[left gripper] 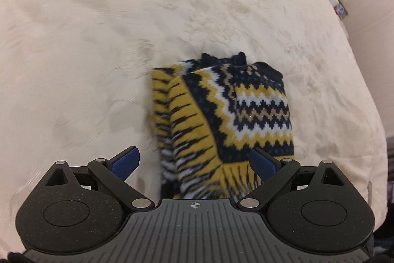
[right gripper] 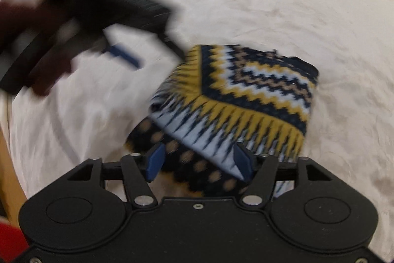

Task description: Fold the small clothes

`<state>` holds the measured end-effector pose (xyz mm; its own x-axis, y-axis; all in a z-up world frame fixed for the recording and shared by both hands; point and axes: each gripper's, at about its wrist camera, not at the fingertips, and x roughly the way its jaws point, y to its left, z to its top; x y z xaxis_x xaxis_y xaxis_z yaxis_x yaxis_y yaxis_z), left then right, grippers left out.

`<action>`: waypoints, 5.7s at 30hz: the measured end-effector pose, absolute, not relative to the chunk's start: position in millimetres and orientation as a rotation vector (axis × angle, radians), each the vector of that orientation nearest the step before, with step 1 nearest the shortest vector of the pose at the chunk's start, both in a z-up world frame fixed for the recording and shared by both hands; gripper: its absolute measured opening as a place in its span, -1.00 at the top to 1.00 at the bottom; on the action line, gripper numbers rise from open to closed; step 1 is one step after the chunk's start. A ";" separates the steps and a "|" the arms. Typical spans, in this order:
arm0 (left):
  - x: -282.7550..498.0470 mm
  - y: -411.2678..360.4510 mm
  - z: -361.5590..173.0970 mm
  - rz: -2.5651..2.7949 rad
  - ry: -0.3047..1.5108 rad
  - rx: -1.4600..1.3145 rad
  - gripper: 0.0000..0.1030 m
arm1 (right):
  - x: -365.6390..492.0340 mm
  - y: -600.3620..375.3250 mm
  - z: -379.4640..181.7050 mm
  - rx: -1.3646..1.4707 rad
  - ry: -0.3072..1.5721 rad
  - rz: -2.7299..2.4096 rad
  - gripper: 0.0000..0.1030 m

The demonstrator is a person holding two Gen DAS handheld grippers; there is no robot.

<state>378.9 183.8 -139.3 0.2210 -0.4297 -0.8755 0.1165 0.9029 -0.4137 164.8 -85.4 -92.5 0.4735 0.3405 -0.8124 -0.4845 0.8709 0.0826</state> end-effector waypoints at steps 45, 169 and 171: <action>344.9 156.5 -120.0 -0.436 1.077 -0.116 -0.19 | 179.6 -136.4 -102.6 0.135 0.941 0.457 -0.48; 23.2 -2.1 -67.6 -0.071 1.075 0.100 -0.64 | -52.7 -295.7 -35.7 0.170 0.845 0.119 -0.97; 23.0 -1.1 -70.8 -0.069 1.090 0.107 -0.64 | -53.0 -293.0 -37.7 0.167 0.858 0.122 -0.97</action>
<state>23.0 -1.1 -70.8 0.4607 -0.0034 -0.8876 0.1085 0.9927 0.0526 -53.0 -293.0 -37.7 0.6481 0.1740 -0.7415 -0.0396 0.9799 0.1953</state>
